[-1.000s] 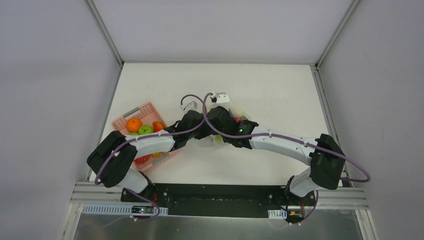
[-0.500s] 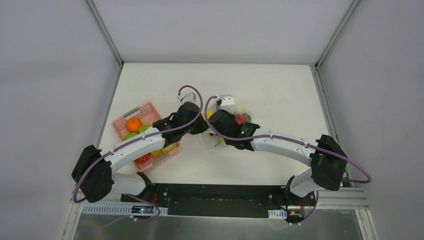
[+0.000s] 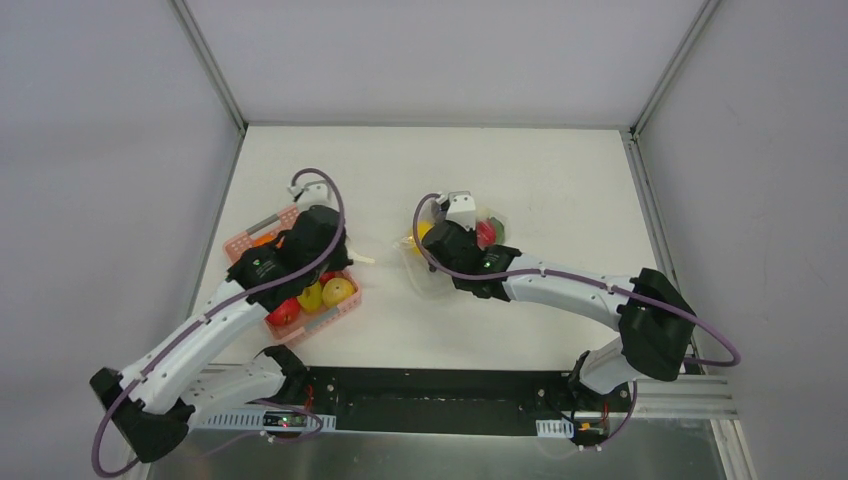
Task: Open the zip-top bag and remove the fake food
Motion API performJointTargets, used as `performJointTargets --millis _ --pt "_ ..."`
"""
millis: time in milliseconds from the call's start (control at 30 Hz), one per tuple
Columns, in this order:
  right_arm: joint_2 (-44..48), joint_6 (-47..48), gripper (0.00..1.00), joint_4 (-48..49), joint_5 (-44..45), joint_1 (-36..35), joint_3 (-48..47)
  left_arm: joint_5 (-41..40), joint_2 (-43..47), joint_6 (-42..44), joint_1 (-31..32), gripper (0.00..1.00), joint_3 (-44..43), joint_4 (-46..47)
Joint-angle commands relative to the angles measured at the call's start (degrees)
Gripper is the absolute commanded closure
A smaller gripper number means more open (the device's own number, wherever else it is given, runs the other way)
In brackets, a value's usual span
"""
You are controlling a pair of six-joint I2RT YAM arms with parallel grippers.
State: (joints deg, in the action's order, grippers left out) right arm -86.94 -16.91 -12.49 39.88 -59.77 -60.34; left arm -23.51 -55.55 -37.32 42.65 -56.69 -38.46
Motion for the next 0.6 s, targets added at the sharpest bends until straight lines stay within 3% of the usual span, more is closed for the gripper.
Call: performJointTargets --millis 0,167,333,567 --pt "2.3 -0.2 1.0 0.7 1.1 0.8 1.1 -7.8 6.5 5.7 -8.4 1.0 -0.7 -8.3" --pt "2.9 -0.5 1.0 0.9 0.2 1.1 1.7 -6.7 9.1 11.3 -20.7 1.0 2.3 -4.3" --pt "4.1 -0.7 1.0 1.1 -0.1 1.2 2.4 -5.6 4.0 13.6 -29.5 1.0 2.8 2.9" --pt "5.6 -2.0 1.0 1.2 -0.8 1.2 3.8 -4.9 -9.0 16.6 -34.7 0.97 -0.4 12.5"
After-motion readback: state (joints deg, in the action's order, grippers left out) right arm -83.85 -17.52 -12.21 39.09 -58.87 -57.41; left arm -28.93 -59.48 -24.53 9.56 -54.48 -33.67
